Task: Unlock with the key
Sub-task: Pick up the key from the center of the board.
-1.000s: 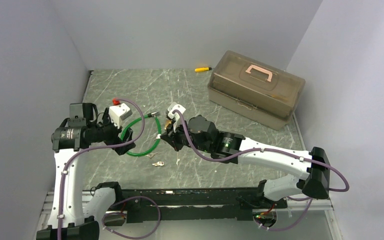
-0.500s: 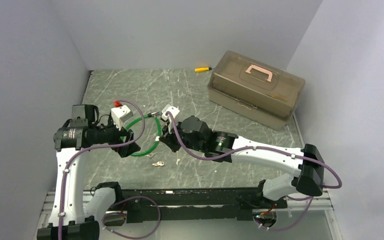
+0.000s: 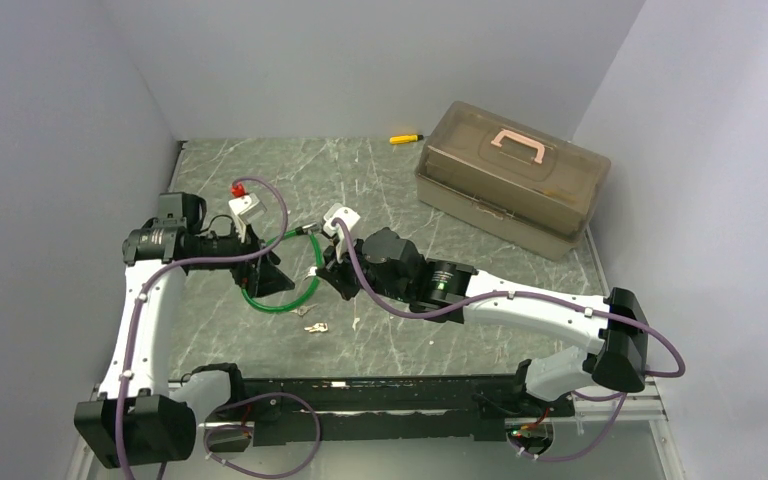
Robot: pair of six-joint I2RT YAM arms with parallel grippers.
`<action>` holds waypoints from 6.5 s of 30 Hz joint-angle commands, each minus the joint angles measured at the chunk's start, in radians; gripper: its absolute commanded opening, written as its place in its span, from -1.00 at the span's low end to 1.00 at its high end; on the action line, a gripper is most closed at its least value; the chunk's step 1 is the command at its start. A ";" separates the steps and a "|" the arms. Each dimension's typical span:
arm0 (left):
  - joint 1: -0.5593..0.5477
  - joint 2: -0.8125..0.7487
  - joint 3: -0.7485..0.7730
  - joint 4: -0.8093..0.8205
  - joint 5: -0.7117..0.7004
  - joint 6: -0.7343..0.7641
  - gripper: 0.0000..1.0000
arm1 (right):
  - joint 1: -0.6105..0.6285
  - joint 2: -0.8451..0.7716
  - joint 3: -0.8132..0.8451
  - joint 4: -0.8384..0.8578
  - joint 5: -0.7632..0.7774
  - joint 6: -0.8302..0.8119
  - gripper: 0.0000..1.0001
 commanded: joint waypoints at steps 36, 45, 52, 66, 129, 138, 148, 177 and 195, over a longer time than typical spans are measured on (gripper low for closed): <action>-0.002 0.027 -0.026 -0.108 0.417 0.212 0.32 | 0.016 -0.023 0.035 0.142 -0.052 -0.050 -1.00; -0.002 0.101 0.015 -0.386 0.445 0.505 -0.48 | 0.041 -0.010 0.034 0.160 -0.048 -0.090 -1.00; -0.002 0.048 0.010 -0.385 0.445 0.494 -0.53 | 0.053 -0.006 0.030 0.165 -0.041 -0.106 -1.00; -0.002 0.032 0.053 -0.313 0.358 0.399 -1.00 | 0.070 -0.048 -0.009 0.170 -0.048 -0.108 -1.00; -0.529 0.000 0.332 -0.158 -0.191 0.076 -1.00 | -0.131 -0.097 0.069 0.016 -0.549 -0.196 -0.39; -0.530 -0.004 0.348 -0.182 -0.169 0.097 -1.00 | -0.139 -0.055 0.114 -0.030 -0.637 -0.211 -0.27; -0.531 0.004 0.359 -0.187 -0.169 0.106 -1.00 | -0.154 -0.028 0.137 -0.081 -0.815 -0.206 -0.48; -0.529 -0.011 0.354 -0.059 -0.394 0.031 0.99 | -0.176 -0.152 -0.025 0.022 -0.608 -0.094 -1.00; -0.528 0.753 0.472 0.310 -0.636 0.260 0.99 | -0.392 -0.459 -0.231 -0.091 -0.438 0.017 -1.00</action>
